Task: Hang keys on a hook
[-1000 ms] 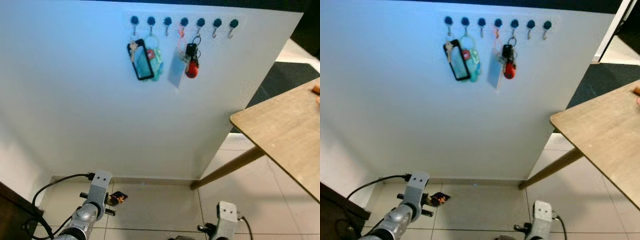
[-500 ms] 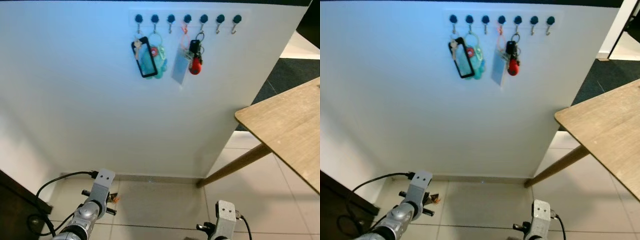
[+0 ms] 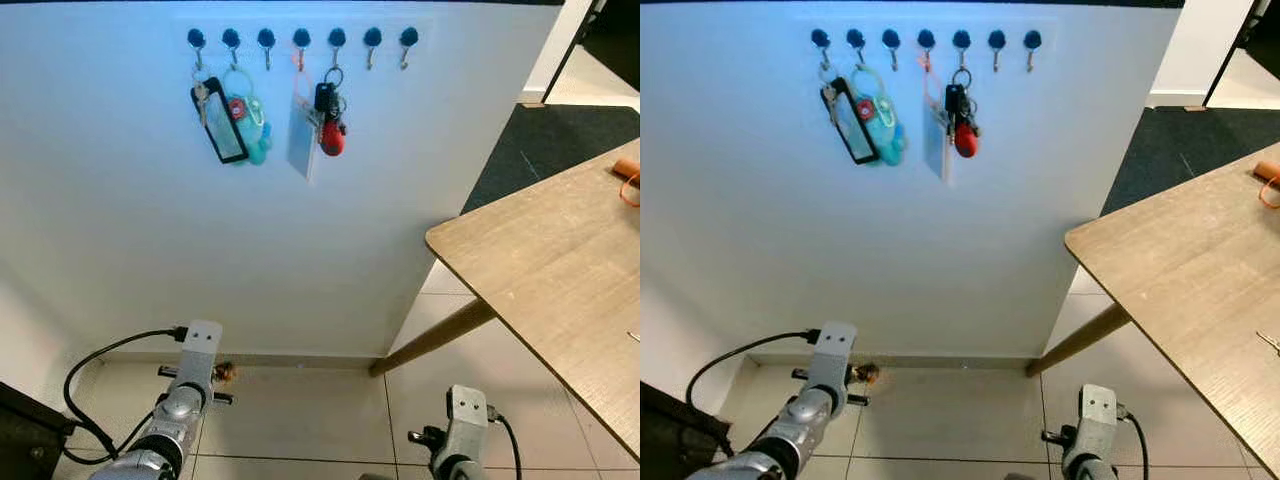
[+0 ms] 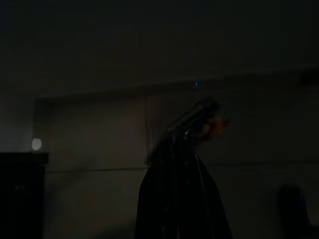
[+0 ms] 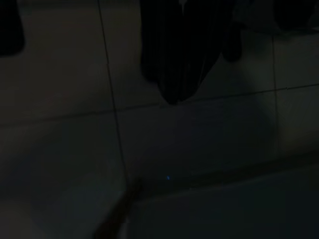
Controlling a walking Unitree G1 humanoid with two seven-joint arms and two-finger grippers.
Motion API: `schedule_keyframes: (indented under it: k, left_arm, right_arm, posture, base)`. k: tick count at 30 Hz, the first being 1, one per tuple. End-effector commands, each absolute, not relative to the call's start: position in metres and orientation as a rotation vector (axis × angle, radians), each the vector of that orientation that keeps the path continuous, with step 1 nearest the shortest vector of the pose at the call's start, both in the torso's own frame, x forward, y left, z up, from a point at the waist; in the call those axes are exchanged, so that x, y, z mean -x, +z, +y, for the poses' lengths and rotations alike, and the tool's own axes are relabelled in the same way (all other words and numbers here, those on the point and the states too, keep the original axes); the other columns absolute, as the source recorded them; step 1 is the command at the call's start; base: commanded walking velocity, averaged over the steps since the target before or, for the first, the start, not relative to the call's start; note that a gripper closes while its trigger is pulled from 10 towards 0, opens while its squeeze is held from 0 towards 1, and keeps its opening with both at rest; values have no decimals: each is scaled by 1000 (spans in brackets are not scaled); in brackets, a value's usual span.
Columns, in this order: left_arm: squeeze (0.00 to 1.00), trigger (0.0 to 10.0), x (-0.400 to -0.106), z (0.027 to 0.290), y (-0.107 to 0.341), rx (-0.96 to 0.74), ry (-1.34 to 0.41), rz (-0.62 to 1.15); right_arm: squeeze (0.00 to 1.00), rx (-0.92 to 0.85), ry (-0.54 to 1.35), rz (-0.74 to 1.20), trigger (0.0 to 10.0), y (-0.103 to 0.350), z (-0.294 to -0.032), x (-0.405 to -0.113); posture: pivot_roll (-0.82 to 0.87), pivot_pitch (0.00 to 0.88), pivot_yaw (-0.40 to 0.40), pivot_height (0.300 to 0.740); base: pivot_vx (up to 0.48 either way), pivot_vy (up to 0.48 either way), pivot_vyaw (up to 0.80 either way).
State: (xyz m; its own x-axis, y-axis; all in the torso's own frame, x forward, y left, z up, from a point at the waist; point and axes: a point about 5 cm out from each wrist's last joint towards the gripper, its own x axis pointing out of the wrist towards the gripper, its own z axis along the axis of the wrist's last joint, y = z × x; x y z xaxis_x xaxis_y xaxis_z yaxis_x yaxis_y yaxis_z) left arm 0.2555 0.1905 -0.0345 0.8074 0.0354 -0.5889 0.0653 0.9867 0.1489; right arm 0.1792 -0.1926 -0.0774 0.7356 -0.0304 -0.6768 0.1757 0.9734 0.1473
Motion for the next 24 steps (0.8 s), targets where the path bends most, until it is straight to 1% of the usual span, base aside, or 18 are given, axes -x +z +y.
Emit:
schedule_keyframes:
  k: [1, 2, 3, 4, 5, 7, 8, 9, 11, 17, 18, 19, 20, 23, 24]
  left_arm:
    - [0, 10000, -280, 180, -10, -187, -146, 469]
    - [0, 10000, -280, 180, -10, -187, -146, 469]
    - [0, 10000, -284, 174, -4, -200, -201, 429]
    - [0, 10000, -290, 166, 4, -240, -291, 373]
    - [0, 10000, -290, 166, 4, -240, -291, 373]
    - [0, 10000, -302, 150, 23, -305, -446, 260]
    - [0, 10000, -302, 150, 23, -305, -446, 260]
    - [0, 10000, -313, 138, 43, -311, -523, 159]
    - [0, 10000, -325, 127, 67, -299, -577, 51]
    - [0, 10000, -350, 103, 139, -229, -669, -239]
    - [0, 10000, -350, 103, 139, -229, -669, -239]
    - [0, 10000, -353, 98, 154, -207, -681, -291]
    - [0, 10000, -353, 98, 154, -207, -681, -291]
    - [0, 10000, -358, 85, 200, -143, -730, -450]
    - [0, 10000, -358, 85, 200, -143, -730, -450]
  right_arm:
    - [0, -188, -97, 659, 10000, -67, -195, -194]
    - [0, -188, -97, 659, 10000, -67, -195, -194]
    - [0, -189, -95, 645, 10000, -65, -196, -197]
    - [0, -192, -96, 618, 10000, -61, -196, -203]
    - [0, -192, -96, 618, 10000, -61, -196, -203]
    - [0, -173, -68, 563, 10000, -52, -194, -216]
    - [0, -173, -68, 563, 10000, -52, -194, -216]
    - [0, -130, -12, 515, 10000, -44, -189, -226]
    - [0, -90, 38, 451, 10000, -34, -183, -238]
    - [0, -53, 90, 235, 10000, 4, -174, -272]
    - [0, -53, 90, 235, 10000, 4, -174, -272]
    - [0, -50, 95, 194, 10000, 12, -174, -278]
    - [0, -50, 95, 194, 10000, 12, -174, -278]
    - [0, -47, 106, 77, 10000, 38, -172, -295]
    - [0, -47, 106, 77, 10000, 38, -172, -295]
  posture:
    - [30, 33, 1, 740]
    - [30, 33, 1, 740]
    - [30, 33, 1, 740]
    - [28, 33, 1, 740]
    - [28, 33, 1, 740]
    - [23, 34, 1, 740]
    - [23, 34, 1, 740]
    - [20, 36, 0, 740]
    - [18, 36, 1, 740]
    - [16, 38, 3, 740]
    - [16, 38, 3, 740]
    - [16, 38, 3, 740]
    - [16, 38, 3, 740]
    - [11, 36, 3, 740]
    - [11, 36, 3, 740]
  base:
    - [0, 0, 0]
    - [0, 0, 0]
    - [0, 0, 0]
    - [0, 0, 0]
    - [0, 0, 0]
    - [0, 0, 0]
    - [0, 0, 0]
    - [0, 0, 0]
    - [0, 0, 0]
    - [0, 0, 0]
    - [0, 0, 0]
    - [0, 0, 0]
    - [0, 0, 0]
    - [0, 0, 0]
    - [0, 0, 0]
